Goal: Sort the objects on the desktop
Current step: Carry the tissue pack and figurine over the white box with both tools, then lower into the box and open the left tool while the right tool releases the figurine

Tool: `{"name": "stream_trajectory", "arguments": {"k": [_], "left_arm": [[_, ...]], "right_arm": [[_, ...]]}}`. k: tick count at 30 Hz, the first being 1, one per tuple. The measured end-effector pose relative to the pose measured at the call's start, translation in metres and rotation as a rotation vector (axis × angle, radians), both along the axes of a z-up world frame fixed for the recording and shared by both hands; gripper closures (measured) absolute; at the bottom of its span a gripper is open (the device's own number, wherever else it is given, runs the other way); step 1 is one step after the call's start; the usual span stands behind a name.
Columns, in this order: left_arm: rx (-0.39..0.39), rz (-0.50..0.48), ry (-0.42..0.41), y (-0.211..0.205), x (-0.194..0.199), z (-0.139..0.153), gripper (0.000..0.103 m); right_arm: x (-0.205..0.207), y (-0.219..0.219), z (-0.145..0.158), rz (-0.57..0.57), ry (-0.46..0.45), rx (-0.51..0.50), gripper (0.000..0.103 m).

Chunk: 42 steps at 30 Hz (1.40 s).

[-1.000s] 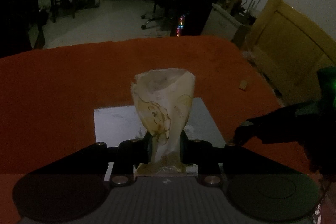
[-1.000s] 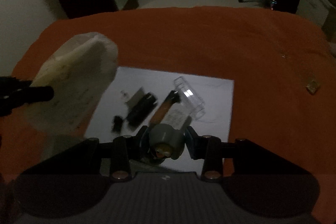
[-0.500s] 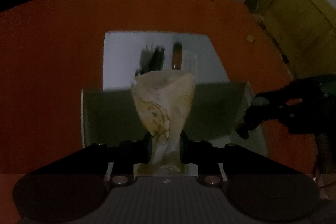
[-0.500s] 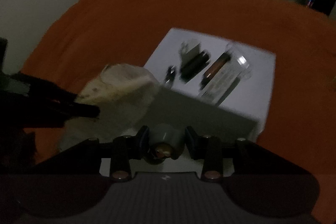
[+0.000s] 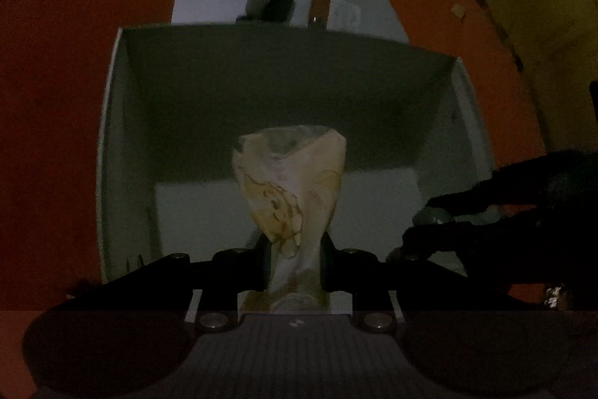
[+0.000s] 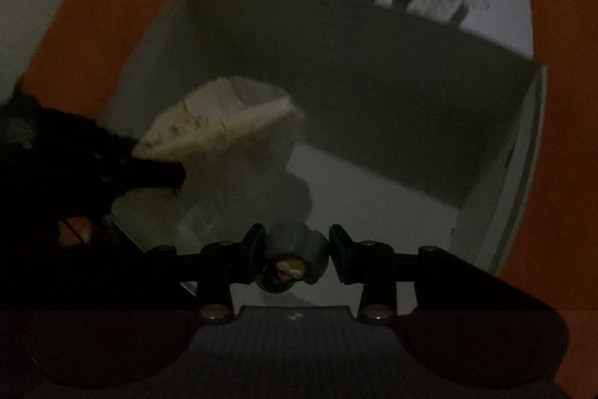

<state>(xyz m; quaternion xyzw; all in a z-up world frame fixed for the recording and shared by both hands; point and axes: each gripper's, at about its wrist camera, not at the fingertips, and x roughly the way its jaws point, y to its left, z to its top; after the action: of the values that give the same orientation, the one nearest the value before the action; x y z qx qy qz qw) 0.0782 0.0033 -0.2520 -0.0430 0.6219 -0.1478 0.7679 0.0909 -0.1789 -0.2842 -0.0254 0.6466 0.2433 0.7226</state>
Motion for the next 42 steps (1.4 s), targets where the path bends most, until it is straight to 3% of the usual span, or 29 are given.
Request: {"name": "stream_trajectory", "arguments": {"k": [7, 19, 31, 42], "left_arm": [[0.028, 0.019, 0.024, -0.005, 0.002, -0.023, 0.083], [0.058, -0.001, 0.013, -0.019, 0.000, -0.040, 0.083], [0.100, 0.001, 0.021, -0.023, 0.001, -0.055, 0.081], [0.128, 0.034, 0.053, -0.024, -0.002, -0.060, 0.072]], "right_arm": [[0.004, 0.008, -0.035, 0.023, 0.046, -0.064, 0.062], [0.013, 0.013, -0.069, 0.028, 0.044, -0.149, 0.062], [0.028, 0.028, -0.078, 0.009, 0.025, -0.179, 0.062], [0.029, 0.029, -0.076, -0.013, 0.016, -0.188, 0.061]]}}
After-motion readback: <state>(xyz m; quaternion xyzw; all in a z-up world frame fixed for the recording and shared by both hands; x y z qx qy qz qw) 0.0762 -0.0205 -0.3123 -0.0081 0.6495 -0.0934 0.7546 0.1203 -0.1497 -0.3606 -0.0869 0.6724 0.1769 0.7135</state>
